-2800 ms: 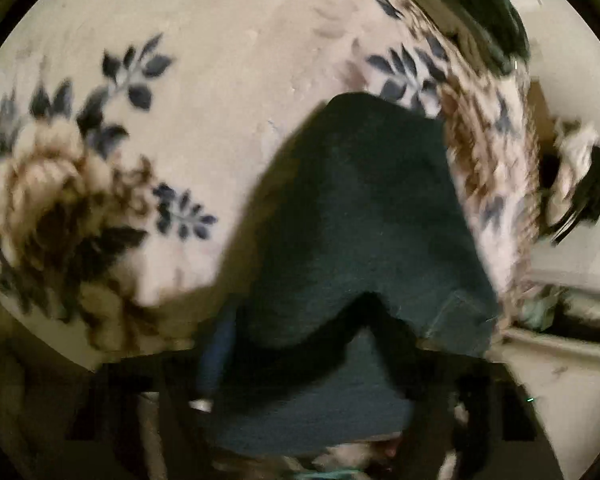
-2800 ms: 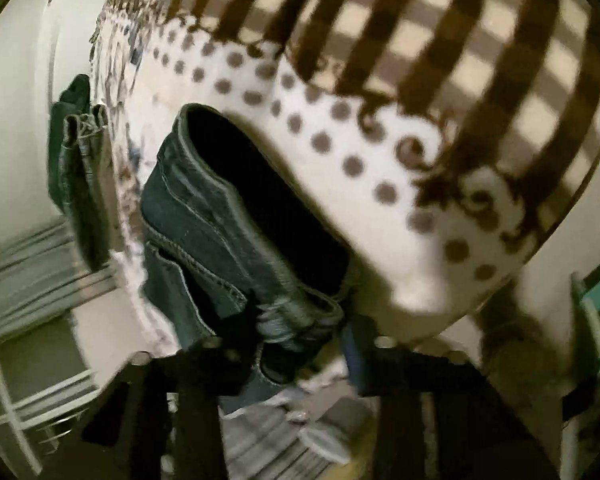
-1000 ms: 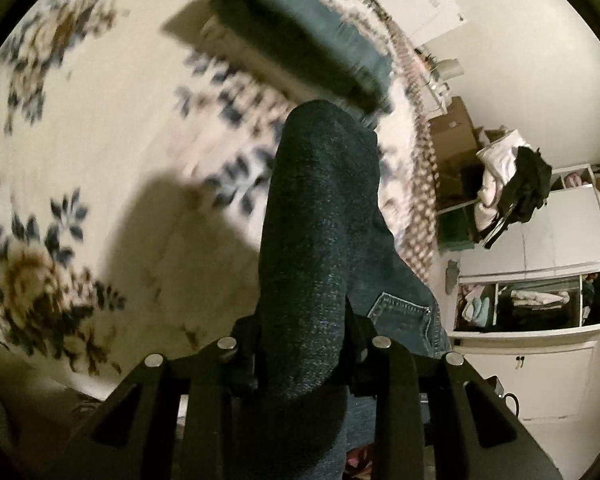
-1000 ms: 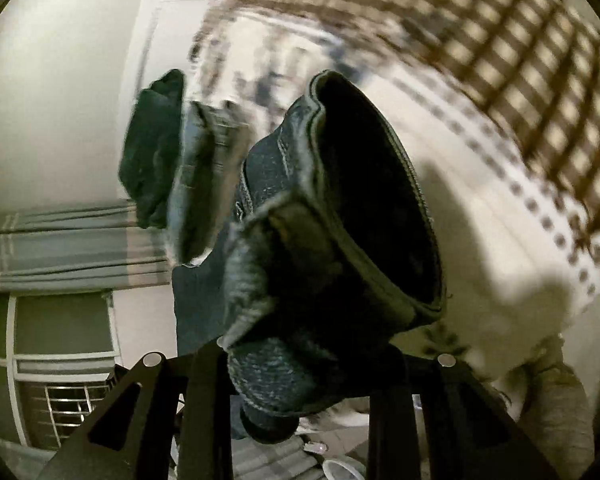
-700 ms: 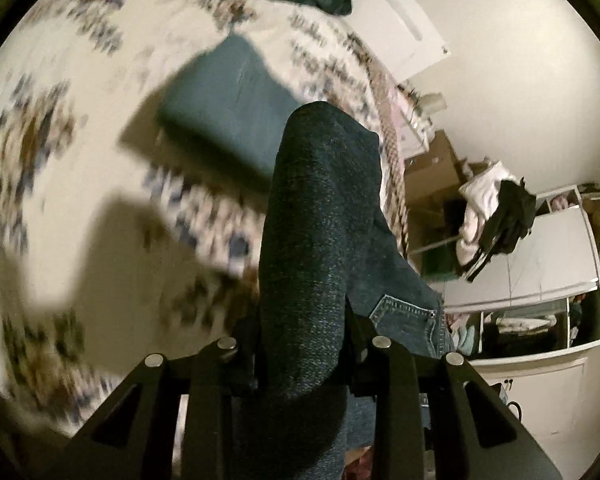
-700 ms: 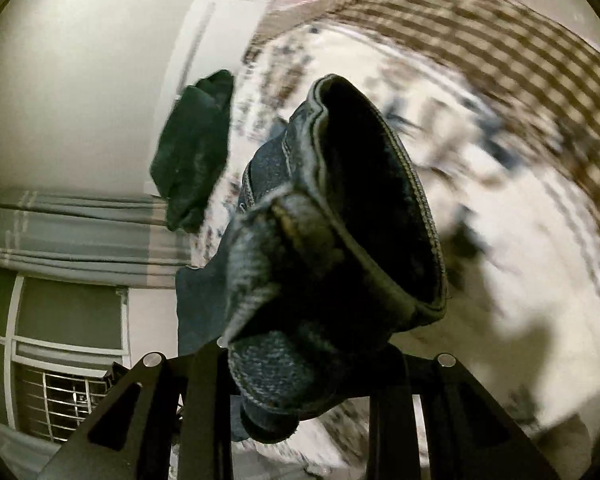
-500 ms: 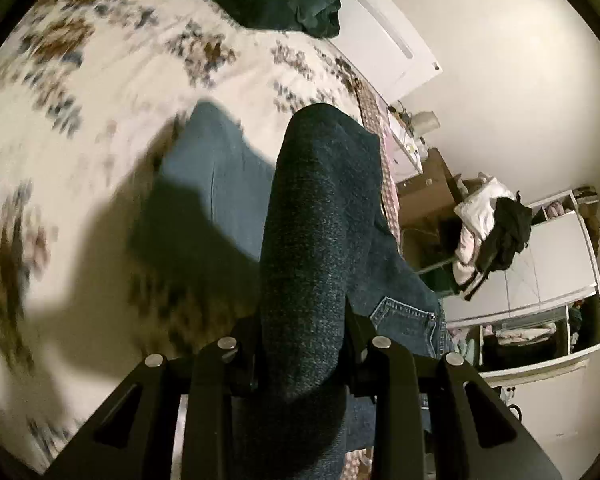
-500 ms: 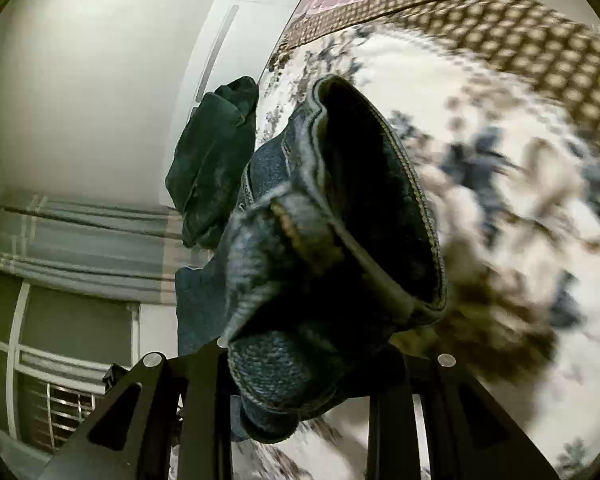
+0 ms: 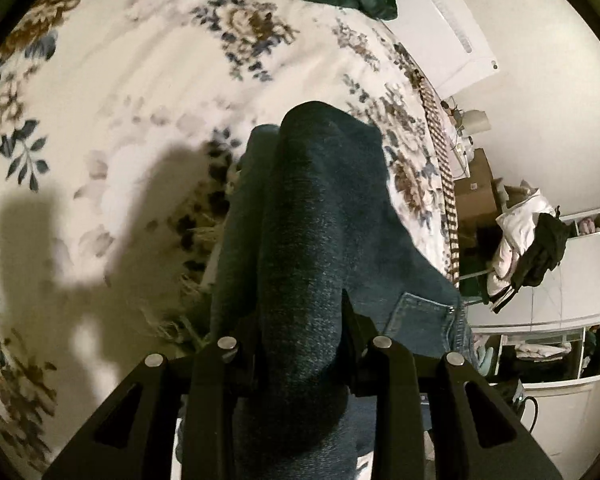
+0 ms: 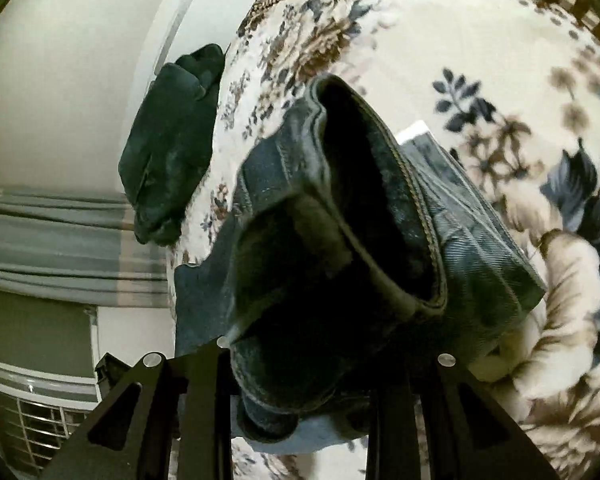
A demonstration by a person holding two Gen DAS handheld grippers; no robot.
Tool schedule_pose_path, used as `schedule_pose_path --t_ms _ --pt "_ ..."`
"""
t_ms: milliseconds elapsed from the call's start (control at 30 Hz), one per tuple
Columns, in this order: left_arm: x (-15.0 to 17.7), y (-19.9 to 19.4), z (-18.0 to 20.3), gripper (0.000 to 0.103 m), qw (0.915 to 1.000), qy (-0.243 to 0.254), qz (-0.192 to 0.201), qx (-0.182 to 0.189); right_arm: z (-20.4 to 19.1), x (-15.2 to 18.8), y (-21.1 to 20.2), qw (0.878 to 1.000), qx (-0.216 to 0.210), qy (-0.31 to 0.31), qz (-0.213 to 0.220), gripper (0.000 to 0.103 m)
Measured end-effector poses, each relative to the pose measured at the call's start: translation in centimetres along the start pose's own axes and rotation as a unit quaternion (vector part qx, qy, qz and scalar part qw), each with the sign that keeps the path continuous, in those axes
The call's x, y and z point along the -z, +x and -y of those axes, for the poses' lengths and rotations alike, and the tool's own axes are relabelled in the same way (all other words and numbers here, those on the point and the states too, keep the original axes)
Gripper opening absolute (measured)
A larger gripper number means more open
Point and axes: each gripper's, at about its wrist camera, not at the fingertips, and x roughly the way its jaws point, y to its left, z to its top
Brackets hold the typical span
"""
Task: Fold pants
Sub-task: 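Lower the folded jeans onto the bed cover with both tools, then open both tools and release the folded jeans on the bed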
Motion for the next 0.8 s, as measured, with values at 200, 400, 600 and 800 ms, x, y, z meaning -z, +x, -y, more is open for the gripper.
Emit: schedule_pose_path --t_ms 200,400,600,800 --pt "0.6 -0.8 0.2 0.040 0.9993 0.014 -0.013 -0.031 0.4 -0.7 -0.1 0.999 0.036 -0.007 -0.034 0.047" --pt "1.8 -2.6 3.6 0.064 0.9854 0.089 -0.001 -0.145 -1.5 -0.3 -2.2 0.988 0.122 -0.082 -0.046 0.068" --pt "4.3 -4.9 6.9 0.094 0.9684 0.155 0.023 -0.194 -6.2 2.0 -5.5 0.952 0.239 -0.192 -0.022 0.094" --pt "6.4 -6.6 10.6 0.095 0.9540 0.204 0.036 -0.216 -12.1 6.3 -8.9 0.889 0.342 -0.303 0.041 0.103"
